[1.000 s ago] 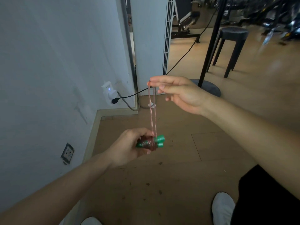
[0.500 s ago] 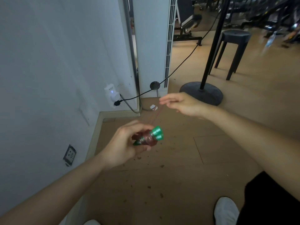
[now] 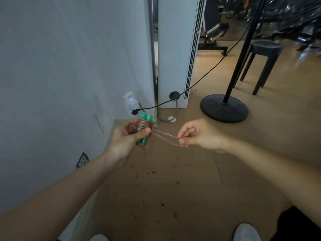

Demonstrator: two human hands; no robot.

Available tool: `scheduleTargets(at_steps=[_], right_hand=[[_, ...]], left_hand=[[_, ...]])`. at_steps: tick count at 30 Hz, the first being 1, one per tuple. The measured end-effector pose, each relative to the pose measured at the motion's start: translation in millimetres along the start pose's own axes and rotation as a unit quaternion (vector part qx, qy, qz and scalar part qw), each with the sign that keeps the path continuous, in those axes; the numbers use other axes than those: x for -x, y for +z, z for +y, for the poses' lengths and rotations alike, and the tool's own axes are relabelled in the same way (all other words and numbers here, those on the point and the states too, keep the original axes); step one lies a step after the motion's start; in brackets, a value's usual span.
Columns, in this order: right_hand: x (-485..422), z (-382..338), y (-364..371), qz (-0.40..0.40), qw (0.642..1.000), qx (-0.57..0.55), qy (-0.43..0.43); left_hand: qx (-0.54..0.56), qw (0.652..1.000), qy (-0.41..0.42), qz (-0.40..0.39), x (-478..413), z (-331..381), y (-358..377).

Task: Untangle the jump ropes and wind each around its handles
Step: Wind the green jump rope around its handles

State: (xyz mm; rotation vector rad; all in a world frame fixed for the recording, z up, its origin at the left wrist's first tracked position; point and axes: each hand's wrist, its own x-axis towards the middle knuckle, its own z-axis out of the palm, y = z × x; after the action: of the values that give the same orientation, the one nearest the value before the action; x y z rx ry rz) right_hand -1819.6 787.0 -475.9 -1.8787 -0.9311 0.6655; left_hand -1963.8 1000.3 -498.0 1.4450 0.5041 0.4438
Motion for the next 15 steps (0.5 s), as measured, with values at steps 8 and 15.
scheduleTargets(at_steps=[8, 15], right_hand=[[17, -25, 24, 0.035, 0.996, -0.062, -0.060], [15, -35, 8, 0.038, 0.986, -0.135, -0.084]], left_hand=[[-0.121, 0.986, 0.111, -0.030, 5, 4, 8], [-0.001, 0.993, 0.019, -0.112, 14, 10, 16]])
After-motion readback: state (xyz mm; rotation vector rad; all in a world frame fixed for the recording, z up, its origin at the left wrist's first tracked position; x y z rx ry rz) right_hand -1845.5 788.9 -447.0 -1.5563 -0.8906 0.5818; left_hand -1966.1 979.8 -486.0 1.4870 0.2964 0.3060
